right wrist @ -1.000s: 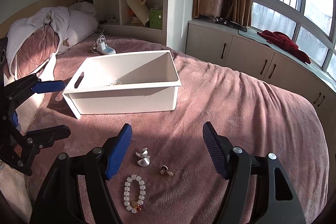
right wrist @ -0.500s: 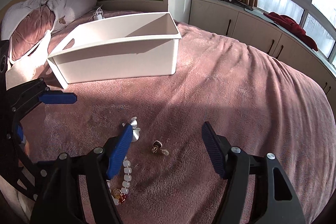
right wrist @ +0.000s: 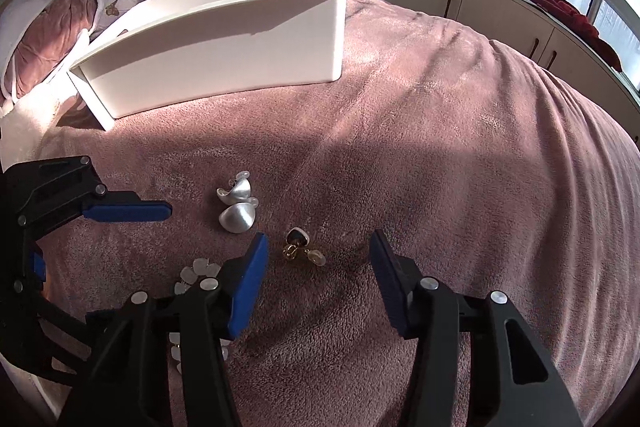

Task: Organize jewelry
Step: 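Grasp the white bead bracelet with the left tool while the right tool grasps the gold earring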

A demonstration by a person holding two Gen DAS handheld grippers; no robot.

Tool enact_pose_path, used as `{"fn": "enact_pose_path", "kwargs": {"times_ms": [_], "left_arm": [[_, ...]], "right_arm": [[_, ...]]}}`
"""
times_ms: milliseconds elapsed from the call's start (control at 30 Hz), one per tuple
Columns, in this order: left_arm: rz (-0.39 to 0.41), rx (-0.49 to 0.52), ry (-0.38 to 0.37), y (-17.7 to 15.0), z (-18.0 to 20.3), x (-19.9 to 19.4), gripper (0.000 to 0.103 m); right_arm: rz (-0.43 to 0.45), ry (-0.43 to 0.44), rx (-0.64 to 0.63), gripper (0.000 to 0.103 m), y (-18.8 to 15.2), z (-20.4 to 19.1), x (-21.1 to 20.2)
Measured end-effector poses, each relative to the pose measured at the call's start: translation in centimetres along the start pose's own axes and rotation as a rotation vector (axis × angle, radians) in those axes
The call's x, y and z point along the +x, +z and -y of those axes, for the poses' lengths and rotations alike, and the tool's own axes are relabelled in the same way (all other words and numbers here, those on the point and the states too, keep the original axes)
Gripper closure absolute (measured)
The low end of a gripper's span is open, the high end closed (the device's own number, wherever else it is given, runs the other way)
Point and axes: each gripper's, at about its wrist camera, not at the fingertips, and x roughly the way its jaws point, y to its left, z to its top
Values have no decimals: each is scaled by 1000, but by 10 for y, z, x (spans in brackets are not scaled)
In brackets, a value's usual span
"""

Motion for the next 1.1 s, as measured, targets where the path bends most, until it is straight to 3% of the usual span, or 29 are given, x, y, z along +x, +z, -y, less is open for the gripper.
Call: {"fn": "enact_pose_path", "kwargs": {"times_ms": [133,233,333,833,1100], "left_arm": [[-19,31,-24,-3,6,5,64],[-25,52,-40,-5,10,7,78],[-30,45,-48,-6,8,8,85],[-8,-68,-89,-6,-18,-6,88],[7,-56,-61,1,-15,-25,88]], "right_arm": [[-29,2,-6,66,-3,-1,8],[-37,5,2,70,-4,0,10],[-39,9,8,77,-4,1,11],[-9,25,30,79,-4,1,1],[33,32,51,79,-2,0,-16]]}}
